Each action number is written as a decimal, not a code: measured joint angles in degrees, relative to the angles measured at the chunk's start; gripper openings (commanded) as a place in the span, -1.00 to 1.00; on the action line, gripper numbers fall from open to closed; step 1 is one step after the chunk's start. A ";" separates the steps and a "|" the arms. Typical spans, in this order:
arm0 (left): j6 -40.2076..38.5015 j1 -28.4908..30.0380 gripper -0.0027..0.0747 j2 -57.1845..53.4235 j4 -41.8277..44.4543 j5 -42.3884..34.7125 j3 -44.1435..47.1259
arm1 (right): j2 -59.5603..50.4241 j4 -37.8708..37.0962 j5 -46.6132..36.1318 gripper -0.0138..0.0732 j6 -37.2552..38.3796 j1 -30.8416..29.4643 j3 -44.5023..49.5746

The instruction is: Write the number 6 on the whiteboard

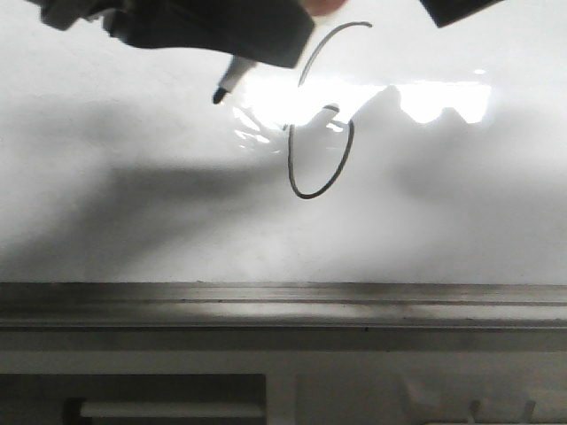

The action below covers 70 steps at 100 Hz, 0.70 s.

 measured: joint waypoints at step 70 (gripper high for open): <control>-4.96 4.67 -0.98 0.76 -26.70 -15.81 5.12 | -6.14 -2.30 0.01 0.44 2.53 -5.28 9.28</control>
